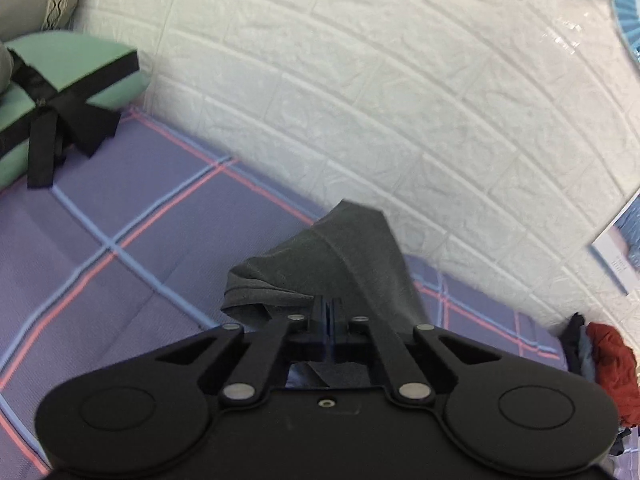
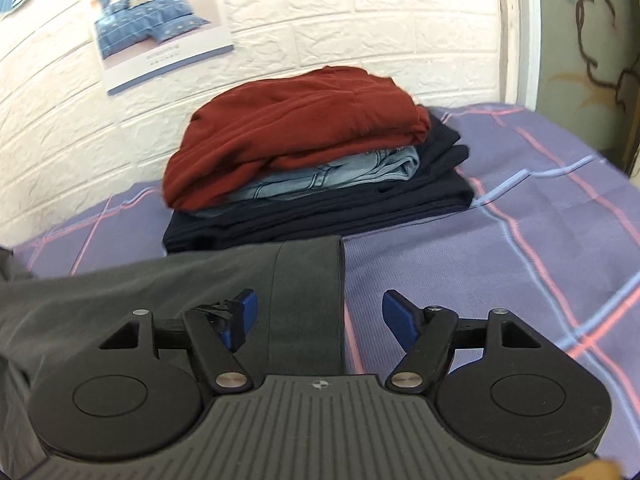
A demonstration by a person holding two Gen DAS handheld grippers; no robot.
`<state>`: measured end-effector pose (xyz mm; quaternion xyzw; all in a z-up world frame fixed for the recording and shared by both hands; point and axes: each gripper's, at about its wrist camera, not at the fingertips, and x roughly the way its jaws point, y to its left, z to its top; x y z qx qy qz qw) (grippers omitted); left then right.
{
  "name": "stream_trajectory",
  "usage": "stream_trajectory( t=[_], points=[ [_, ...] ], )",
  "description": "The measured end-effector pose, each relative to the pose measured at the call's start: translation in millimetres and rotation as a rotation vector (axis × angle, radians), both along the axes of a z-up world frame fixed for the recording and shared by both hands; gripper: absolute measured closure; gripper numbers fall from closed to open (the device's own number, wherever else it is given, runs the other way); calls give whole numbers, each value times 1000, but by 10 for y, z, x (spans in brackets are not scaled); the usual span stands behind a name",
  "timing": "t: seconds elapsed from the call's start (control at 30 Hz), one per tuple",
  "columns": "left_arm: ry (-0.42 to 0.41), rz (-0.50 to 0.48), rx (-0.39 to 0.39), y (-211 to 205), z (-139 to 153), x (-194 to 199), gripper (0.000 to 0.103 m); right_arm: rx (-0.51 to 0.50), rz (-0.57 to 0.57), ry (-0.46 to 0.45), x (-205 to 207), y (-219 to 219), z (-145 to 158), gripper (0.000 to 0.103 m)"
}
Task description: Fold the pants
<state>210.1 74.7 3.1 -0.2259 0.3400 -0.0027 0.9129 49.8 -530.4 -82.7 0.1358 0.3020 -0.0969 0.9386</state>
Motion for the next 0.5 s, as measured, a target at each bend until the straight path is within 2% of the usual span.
stream_trajectory(
  t=[0.07,0.1,0.17,0.3,0.4,0.47,0.5],
  points=[
    [-27,-1,-8,-24,147,-15,0,63,26,-5,91,-36,-40,0],
    [-40,-6,-12,-42,227,-16,0,94,52,-3,126,-33,-49,15],
    [-70,-14,-4,-105,380,-1,0,148,105,-9,138,-1,-17,72],
    [-112,-42,42,-357,649,156,0,98,76,-157,-101,83,220,80],
    [-140,-64,47,-570,752,305,0,83,-36,-279,-329,-20,383,81],
    [-174,-94,44,-746,780,424,0,75,-138,-311,-393,-140,387,81],
    [-186,-115,51,-852,774,498,0,61,-183,-287,-381,-194,351,80]
  ],
)
